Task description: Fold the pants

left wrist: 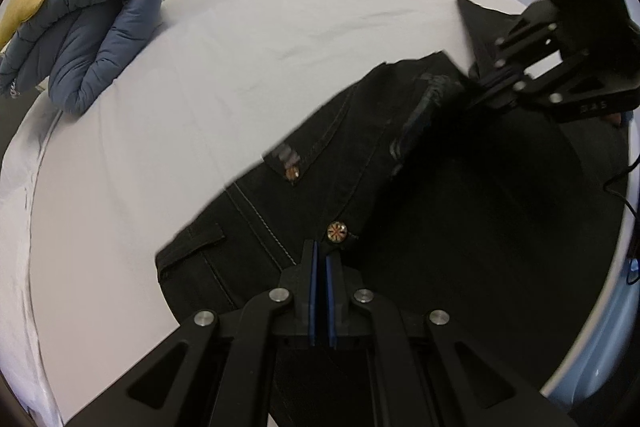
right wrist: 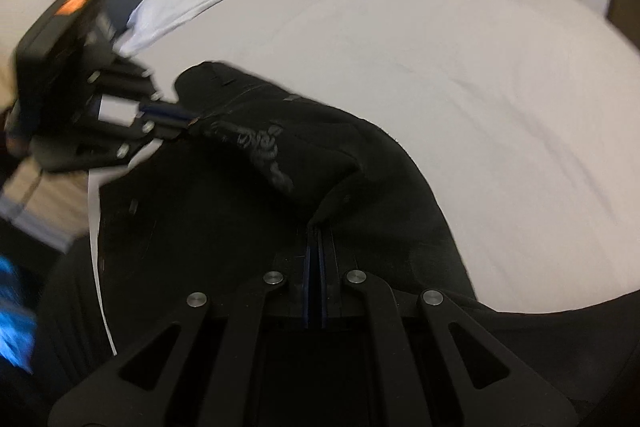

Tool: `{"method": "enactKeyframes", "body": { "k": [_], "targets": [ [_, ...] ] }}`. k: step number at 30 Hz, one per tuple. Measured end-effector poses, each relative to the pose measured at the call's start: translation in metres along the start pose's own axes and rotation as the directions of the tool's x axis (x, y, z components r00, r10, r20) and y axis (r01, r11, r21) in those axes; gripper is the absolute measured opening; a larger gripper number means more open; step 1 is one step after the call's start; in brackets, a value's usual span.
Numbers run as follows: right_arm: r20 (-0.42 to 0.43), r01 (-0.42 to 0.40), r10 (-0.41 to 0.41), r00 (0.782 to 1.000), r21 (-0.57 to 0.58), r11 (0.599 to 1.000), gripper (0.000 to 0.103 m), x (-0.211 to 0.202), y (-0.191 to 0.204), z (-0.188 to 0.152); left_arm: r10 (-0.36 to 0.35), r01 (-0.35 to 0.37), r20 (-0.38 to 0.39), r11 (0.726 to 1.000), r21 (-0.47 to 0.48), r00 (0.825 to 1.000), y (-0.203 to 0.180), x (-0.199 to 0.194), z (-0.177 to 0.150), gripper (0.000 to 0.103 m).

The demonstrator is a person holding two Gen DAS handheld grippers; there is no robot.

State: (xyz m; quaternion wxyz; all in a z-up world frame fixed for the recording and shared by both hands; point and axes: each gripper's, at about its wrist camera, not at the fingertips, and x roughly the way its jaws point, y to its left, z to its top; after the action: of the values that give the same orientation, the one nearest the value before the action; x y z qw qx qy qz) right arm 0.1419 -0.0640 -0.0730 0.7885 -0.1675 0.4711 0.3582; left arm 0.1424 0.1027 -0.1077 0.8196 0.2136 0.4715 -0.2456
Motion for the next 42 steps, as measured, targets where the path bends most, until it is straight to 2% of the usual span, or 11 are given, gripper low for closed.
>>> {"method": "enactKeyframes", "body": {
  "k": [4, 7, 10, 12, 17, 20, 24, 28, 34, 39, 42],
  "targets": [
    [-0.048, 0.115, -0.126, 0.991, -0.192, 0.975, 0.002, -0.024, 0.044, -0.051, 0.017, -0.016, -0.022, 1.0, 0.027, 1.0, -0.016, -0.01, -0.035, 0.003],
    [-0.069, 0.142, -0.166, 0.984, -0.262, 0.954, 0.002, -0.031, 0.07, -0.079, -0.042, 0.043, -0.027, 0.999, 0.033, 0.999, -0.03, -0.018, -0.059, 0.003],
    [-0.077, 0.204, -0.252, 0.965, -0.386, 0.9, 0.002, -0.033, 0.109, -0.109, -0.028, 0.034, -0.056, 0.993, 0.111, 0.998, -0.06, -0.022, -0.08, 0.003],
    [-0.081, 0.223, -0.283, 0.956, -0.428, 0.876, 0.002, -0.028, 0.129, -0.119, -0.011, 0.023, -0.074, 0.987, 0.158, 0.997, -0.078, -0.024, -0.094, 0.003],
    [-0.09, 0.267, -0.359, 0.929, -0.51, 0.818, 0.002, -0.016, 0.166, -0.161, -0.019, 0.035, -0.082, 0.98, 0.194, 0.996, -0.101, -0.032, -0.116, 0.003],
    [-0.081, 0.284, -0.378, 0.922, -0.521, 0.805, 0.002, -0.012, 0.188, -0.172, -0.017, 0.035, -0.084, 0.977, 0.21, 0.996, -0.105, -0.037, -0.122, 0.003],
    [-0.076, 0.293, -0.394, 0.916, -0.542, 0.787, 0.002, -0.021, 0.198, -0.184, -0.053, 0.071, -0.091, 0.974, 0.216, 0.994, -0.105, -0.045, -0.127, 0.003],
    [-0.075, 0.306, -0.416, 0.906, -0.563, 0.768, 0.002, -0.017, 0.204, -0.187, -0.035, 0.06, -0.102, 0.964, 0.259, 0.994, -0.111, -0.046, -0.131, 0.003],
    [-0.063, 0.308, -0.417, 0.906, -0.577, 0.756, 0.002, -0.015, 0.24, -0.19, -0.036, 0.058, -0.1, 0.971, 0.23, 0.994, -0.091, -0.043, -0.125, 0.003],
    [-0.074, 0.317, -0.439, 0.895, -0.587, 0.745, 0.002, 0.0, 0.246, -0.189, -0.007, 0.031, -0.105, 0.972, 0.233, 0.994, -0.09, -0.033, -0.126, 0.006],
    [-0.077, 0.323, -0.44, 0.895, -0.57, 0.756, 0.002, 0.003, 0.245, -0.19, -0.014, 0.033, -0.101, 0.982, 0.188, 0.995, -0.097, -0.037, -0.132, 0.008]
  ]
}}
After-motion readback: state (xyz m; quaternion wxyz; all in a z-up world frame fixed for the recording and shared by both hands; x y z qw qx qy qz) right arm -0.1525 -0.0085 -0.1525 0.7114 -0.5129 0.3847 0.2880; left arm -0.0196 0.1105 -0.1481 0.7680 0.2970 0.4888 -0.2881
